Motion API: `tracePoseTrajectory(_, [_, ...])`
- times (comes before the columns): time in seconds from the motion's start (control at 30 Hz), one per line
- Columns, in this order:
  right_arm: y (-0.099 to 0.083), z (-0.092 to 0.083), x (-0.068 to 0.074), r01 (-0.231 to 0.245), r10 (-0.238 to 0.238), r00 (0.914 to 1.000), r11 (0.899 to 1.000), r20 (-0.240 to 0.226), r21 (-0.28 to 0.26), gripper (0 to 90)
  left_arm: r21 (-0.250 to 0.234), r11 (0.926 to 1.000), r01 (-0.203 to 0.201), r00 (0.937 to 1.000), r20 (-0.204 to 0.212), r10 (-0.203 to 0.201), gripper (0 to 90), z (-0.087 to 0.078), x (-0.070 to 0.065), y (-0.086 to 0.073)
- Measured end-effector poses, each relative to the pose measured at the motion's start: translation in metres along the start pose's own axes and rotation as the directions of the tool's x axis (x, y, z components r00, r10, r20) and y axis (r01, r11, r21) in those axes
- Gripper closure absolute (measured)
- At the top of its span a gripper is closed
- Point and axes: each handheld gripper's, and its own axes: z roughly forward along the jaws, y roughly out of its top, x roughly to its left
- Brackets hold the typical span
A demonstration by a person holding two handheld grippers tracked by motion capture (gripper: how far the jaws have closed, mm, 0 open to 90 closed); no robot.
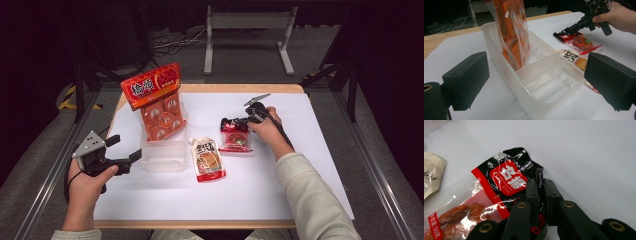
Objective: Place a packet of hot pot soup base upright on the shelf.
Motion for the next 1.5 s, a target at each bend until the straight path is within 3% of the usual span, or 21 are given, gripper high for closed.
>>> tracePoseTrajectory(0.13, [0.001, -0.009, 0.001, -0.013, 0.013, 0.9999, 1.0, -0.005, -0.017, 86.7, -0.003, 1.0, 0.001, 1.0, 0.002, -0.001, 6.6, 0.001, 0.001, 0.001])
tracePoseTrajectory(0.33, [0.004, -0.031, 0.005, -0.015, 0.013, 0.9997, 0.996, -0.023, -0.087, 87.4, -0.005, 1.0, -0.001, 1.0, 0.007, 0.001, 6.6, 0.003, 0.001, 0.003])
tracePoseTrajectory(0.43, [0.005, -0.043, 0.008, -0.048, 0.042, 0.9978, 0.991, -0.052, -0.128, 87.4, -0.006, 1.0, 0.002, 0.9999, 0.011, -0.002, 6.7, 0.004, 0.0, 0.004])
tracePoseTrajectory(0.8, [0.007, -0.079, 0.025, -0.007, -0.01, 0.9974, 0.974, -0.072, -0.224, 88.5, -0.007, 1.0, -0.007, 0.9998, 0.016, 0.007, 6.7, 0.006, -0.002, 0.007])
tracePoseTrajectory(1.07, [0.004, -0.104, 0.04, 0.048, -0.076, 0.994, 0.952, -0.079, -0.304, 89.3, -0.004, 1.0, -0.005, 0.9999, 0.012, 0.005, 6.7, 0.005, 0.001, 0.006])
tracePoseTrajectory(1.2, [0.003, -0.116, 0.047, 0.084, -0.115, 0.9909, 0.934, -0.07, -0.348, 89.4, -0.006, 1.0, -0.004, 0.9999, 0.013, 0.005, 6.7, 0.003, 0.001, 0.005])
tracePoseTrajectory(1.5, [0.004, -0.129, 0.052, 0.082, -0.126, 0.9885, 0.911, -0.083, -0.404, 89.5, -0.004, 1.0, -0.008, 0.9998, 0.02, 0.008, 6.5, 0.001, -0.001, 0.005])
